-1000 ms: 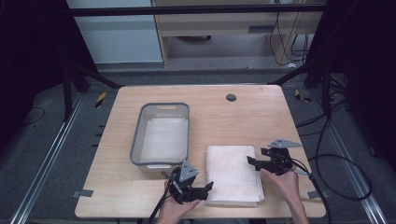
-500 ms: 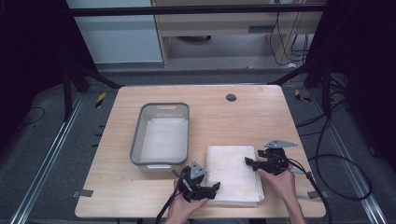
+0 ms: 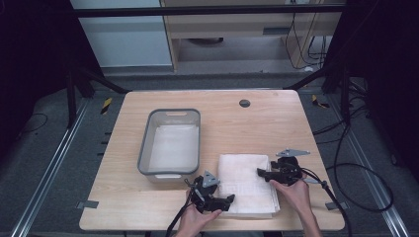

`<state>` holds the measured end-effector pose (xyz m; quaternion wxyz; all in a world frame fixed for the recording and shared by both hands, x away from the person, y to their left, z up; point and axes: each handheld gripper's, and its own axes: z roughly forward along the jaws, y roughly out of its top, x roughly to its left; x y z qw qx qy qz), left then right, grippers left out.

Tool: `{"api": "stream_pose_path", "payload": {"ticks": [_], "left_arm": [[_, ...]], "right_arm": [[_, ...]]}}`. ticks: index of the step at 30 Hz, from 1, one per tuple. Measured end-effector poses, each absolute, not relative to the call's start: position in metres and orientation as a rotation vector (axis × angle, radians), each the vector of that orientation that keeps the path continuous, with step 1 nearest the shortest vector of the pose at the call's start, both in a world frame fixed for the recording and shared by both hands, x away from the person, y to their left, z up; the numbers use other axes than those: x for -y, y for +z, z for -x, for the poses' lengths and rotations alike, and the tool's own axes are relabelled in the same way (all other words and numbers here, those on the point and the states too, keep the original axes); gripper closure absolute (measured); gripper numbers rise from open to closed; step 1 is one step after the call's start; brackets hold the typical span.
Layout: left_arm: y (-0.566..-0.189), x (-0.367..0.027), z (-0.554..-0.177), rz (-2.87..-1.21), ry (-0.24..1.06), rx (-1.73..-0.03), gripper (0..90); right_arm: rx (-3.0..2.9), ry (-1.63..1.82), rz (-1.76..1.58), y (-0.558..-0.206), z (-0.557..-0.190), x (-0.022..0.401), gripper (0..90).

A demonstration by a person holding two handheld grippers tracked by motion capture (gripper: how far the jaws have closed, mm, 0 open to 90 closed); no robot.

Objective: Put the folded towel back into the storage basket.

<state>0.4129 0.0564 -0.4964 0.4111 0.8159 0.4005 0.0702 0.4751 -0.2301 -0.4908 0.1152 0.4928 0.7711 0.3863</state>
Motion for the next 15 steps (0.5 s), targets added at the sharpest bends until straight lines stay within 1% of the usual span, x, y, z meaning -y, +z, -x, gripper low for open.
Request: {"api": "stream_pose_path", "payload": {"ticks": [5,6,11,15], "left_arm": [[-0.4979,-0.0557,-0.4139,-2.057,0.163,-1.003,20.8],[-0.4988,-0.0555,-0.4147,-2.057,0.152,-1.000,21.5],[-0.5005,-0.0566,-0.4177,-2.048,0.103,-1.020,22.7],[-0.5003,-0.0556,-0.4169,-2.053,0.105,-1.014,25.8]], "right_arm": [[-2.265,1.134,-1.452,-0.4925,-0.4763,0.2297,30.9],[-2.273,1.138,-1.457,-0.4935,-0.4767,0.2293,34.0],[-2.286,1.185,-1.512,-0.4960,-0.4781,0.2308,37.8],[-2.293,1.244,-1.552,-0.4994,-0.4796,0.2348,40.8]]}}
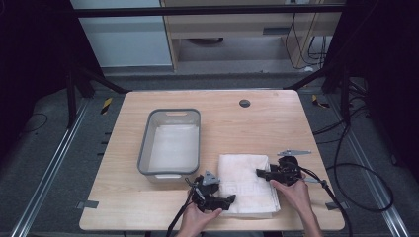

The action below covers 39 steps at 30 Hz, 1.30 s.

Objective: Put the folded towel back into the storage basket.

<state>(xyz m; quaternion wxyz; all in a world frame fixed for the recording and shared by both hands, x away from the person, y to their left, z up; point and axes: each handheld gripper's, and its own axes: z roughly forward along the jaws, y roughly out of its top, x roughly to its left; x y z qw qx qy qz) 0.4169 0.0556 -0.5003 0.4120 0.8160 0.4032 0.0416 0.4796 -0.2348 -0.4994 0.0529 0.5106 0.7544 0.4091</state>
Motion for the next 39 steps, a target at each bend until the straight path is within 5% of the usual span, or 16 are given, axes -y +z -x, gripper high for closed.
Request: {"api": "stream_pose_path", "payload": {"ticks": [8,18,28,39], "left_arm": [[-0.500,-0.055,-0.417,-2.048,0.072,-1.009,31.1],[-0.499,-0.057,-0.417,-2.030,-0.004,-1.016,49.2],[-0.496,-0.060,-0.416,-2.001,-0.027,-1.021,63.0],[-0.487,-0.062,-0.412,-1.977,-0.027,-1.003,67.9]], "right_arm": [[-2.306,1.265,-1.582,-0.499,-0.480,0.235,48.1],[-2.310,1.302,-1.598,-0.497,-0.478,0.234,62.9],[-2.306,1.295,-1.604,-0.490,-0.477,0.233,67.8],[-2.304,1.306,-1.583,-0.479,-0.472,0.234,69.7]]}}
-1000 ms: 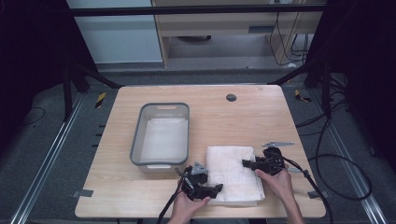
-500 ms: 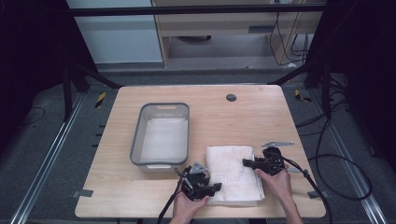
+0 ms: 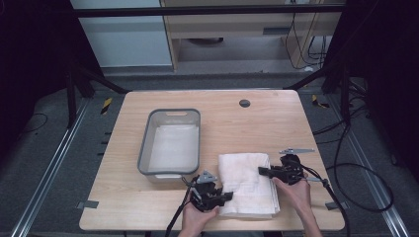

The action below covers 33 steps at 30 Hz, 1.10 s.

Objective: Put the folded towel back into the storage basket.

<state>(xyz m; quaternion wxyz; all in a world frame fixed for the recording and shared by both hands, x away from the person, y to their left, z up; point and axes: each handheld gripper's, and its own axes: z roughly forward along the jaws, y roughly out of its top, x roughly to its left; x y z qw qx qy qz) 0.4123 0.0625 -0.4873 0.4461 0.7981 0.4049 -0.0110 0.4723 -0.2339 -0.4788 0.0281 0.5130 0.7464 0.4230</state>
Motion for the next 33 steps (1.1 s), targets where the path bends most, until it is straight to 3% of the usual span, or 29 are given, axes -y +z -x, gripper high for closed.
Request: {"api": "stream_pose_path", "payload": {"ticks": [33], "left_arm": [[-0.439,-0.075,-0.403,-1.876,0.048,-0.893,68.6]], "right_arm": [[-2.162,1.440,-1.428,-0.423,-0.450,0.236,70.4]]}}
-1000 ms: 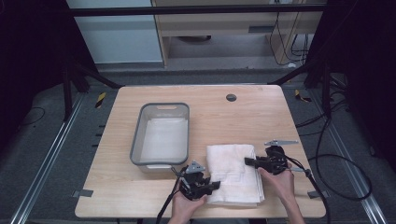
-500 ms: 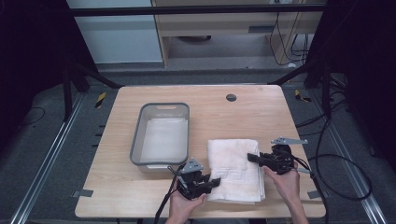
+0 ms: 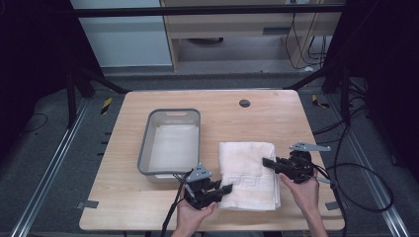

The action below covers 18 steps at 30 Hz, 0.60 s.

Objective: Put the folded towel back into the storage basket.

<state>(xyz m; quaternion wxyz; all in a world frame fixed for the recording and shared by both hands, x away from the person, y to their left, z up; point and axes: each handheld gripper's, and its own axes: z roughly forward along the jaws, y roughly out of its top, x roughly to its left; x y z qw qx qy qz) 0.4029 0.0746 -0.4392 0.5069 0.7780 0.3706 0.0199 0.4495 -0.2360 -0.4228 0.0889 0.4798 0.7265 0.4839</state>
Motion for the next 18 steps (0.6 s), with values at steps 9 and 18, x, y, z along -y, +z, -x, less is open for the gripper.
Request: {"api": "stream_pose_path", "payload": {"ticks": [9,18], "left_arm": [[-0.428,-0.078,-0.400,-1.853,0.077,-0.869,68.8],[-0.418,-0.080,-0.399,-1.838,0.107,-0.855,68.9]], "right_arm": [[-2.128,1.468,-1.395,-0.413,-0.447,0.233,70.5],[-2.104,1.484,-1.367,-0.402,-0.447,0.230,70.5]]}}
